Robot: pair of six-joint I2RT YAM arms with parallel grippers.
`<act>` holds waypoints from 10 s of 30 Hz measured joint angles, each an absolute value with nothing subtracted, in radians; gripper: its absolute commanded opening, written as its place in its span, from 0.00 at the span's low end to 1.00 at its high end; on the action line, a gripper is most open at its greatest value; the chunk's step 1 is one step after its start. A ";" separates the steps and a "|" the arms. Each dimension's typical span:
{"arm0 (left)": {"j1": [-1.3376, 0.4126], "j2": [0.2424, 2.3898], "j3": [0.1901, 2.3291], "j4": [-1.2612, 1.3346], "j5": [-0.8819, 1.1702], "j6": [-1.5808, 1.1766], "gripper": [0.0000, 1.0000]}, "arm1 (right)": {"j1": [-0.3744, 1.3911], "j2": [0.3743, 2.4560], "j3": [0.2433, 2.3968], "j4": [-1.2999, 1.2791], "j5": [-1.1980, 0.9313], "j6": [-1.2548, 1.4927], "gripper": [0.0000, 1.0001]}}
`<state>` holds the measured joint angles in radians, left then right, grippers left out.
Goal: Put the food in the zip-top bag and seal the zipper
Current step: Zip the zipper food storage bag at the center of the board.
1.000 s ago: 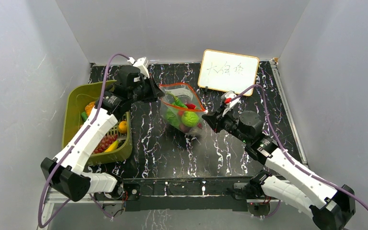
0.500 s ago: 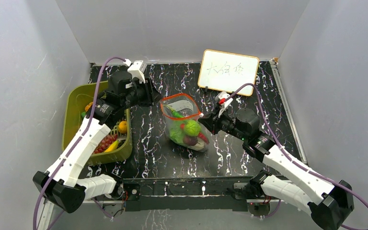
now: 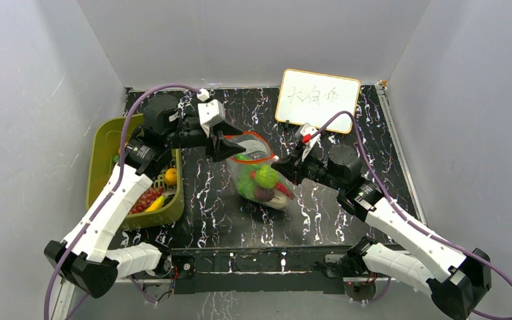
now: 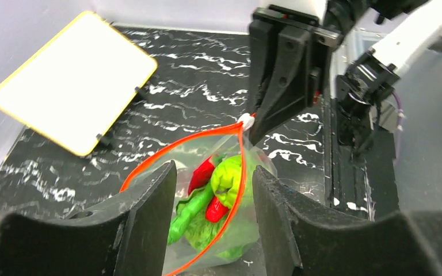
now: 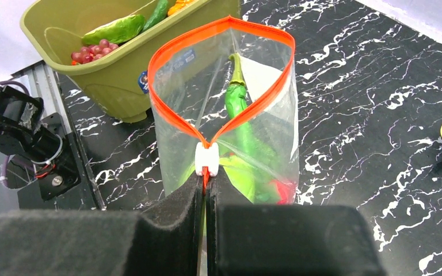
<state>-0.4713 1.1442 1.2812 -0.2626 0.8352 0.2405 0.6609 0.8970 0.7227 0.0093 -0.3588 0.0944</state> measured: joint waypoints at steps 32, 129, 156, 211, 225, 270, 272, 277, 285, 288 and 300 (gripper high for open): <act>-0.596 1.502 1.416 -0.439 1.215 0.597 0.42 | 0.661 0.939 0.775 0.011 -0.584 0.080 0.00; -0.583 1.429 1.326 -0.389 1.073 0.464 0.00 | 0.667 0.809 0.623 0.139 -0.365 0.079 0.20; -0.571 1.416 1.257 -0.240 1.090 0.321 0.00 | 0.667 0.979 0.634 0.248 -0.466 0.028 0.00; -0.558 1.416 1.257 -0.189 1.174 0.280 0.00 | 0.666 0.920 0.774 0.095 -0.512 -0.028 0.25; -0.552 1.427 1.272 -0.238 1.198 0.311 0.00 | 0.663 0.994 0.797 0.024 -0.595 -0.078 0.34; -0.532 1.388 1.231 -0.378 1.093 0.412 0.00 | 0.665 0.817 0.610 0.234 -0.404 0.150 0.37; -0.532 1.374 1.216 -0.360 1.098 0.400 0.00 | 0.666 0.839 0.631 0.234 -0.428 0.157 0.36; -0.532 1.367 1.213 -0.333 1.114 0.385 0.00 | 0.665 0.857 0.641 0.240 -0.468 0.183 0.33; -0.532 1.367 1.212 -0.318 1.122 0.380 0.00 | 0.665 0.871 0.641 0.259 -0.474 0.194 0.30; -0.532 1.367 1.206 -0.302 1.128 0.367 0.00 | 0.665 0.879 0.641 0.260 -0.477 0.194 0.15; -0.532 1.353 1.200 -0.284 1.113 0.348 0.00 | 0.669 0.863 0.641 0.255 -0.384 0.198 0.00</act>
